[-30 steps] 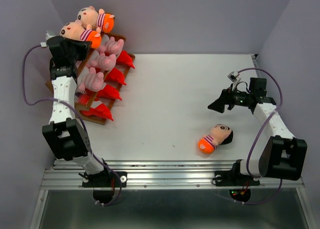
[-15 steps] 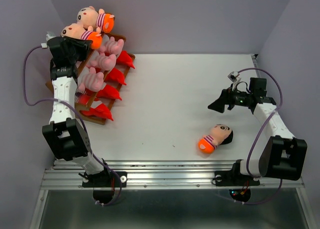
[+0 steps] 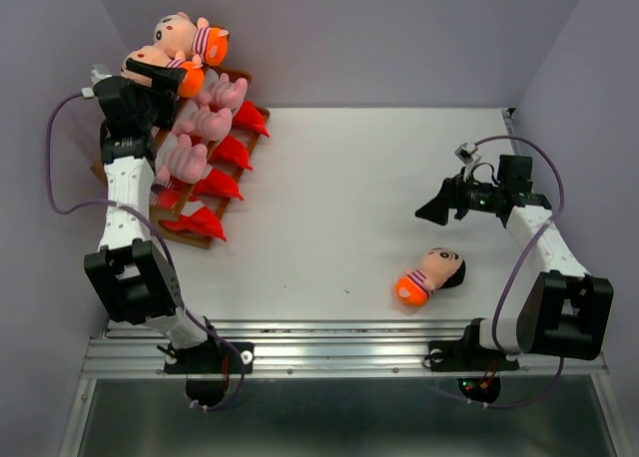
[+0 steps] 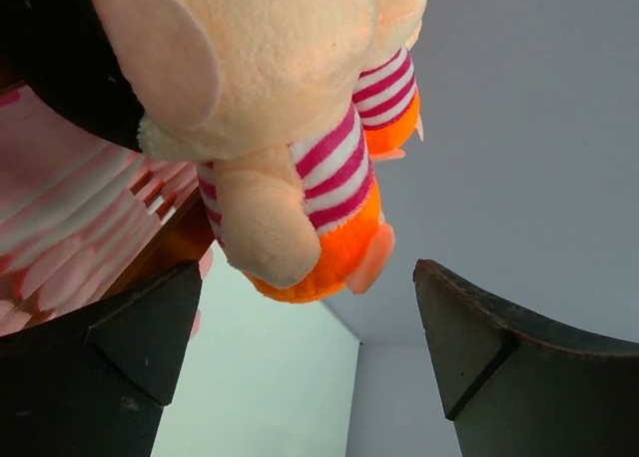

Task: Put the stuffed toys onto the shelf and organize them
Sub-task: Place the stuffed toy onto shelf

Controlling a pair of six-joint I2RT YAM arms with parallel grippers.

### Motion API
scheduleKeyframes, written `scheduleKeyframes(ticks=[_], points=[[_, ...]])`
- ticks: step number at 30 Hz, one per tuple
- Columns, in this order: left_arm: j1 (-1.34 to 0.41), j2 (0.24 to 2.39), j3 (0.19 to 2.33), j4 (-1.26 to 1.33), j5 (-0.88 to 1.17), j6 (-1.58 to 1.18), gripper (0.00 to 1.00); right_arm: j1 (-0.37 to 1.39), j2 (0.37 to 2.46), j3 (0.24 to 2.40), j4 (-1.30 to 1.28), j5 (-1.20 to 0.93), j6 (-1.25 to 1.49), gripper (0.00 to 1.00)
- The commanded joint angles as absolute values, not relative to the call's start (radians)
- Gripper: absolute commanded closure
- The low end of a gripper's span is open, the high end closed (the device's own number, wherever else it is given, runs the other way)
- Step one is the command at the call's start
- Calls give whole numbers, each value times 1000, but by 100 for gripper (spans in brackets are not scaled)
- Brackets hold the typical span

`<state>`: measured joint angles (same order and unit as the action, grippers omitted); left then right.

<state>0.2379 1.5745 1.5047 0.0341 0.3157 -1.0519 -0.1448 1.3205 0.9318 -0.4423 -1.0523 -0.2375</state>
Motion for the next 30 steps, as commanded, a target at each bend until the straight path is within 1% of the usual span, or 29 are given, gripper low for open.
scheduleKeyframes(ticks=[1, 12, 17, 20, 23, 25, 28, 30], points=[[247, 1509, 1477, 72, 336, -1035, 1, -152, 1302, 922, -422, -1048, -255, 0], [247, 1396, 1413, 78, 356, -1006, 1, -152, 1299, 923, -422, -1045, -259, 0], [247, 1287, 1394, 38, 368, -866, 1, -152, 1293, 922, -423, -1039, -265, 0], [247, 1209, 1333, 37, 388, -767, 1, -152, 1287, 922, -423, -1026, -270, 0], [244, 1058, 1209, 48, 435, -629, 1, -152, 1282, 922, -422, -1009, -276, 0], [239, 996, 1152, 51, 465, -585, 1, -152, 1281, 922, -422, -1000, -281, 0], [178, 869, 1020, 84, 508, -519, 1, -152, 1275, 922, -422, -979, -293, 0], [36, 792, 935, 94, 468, -486, 1, -161, 1267, 923, -422, -970, -302, 0]])
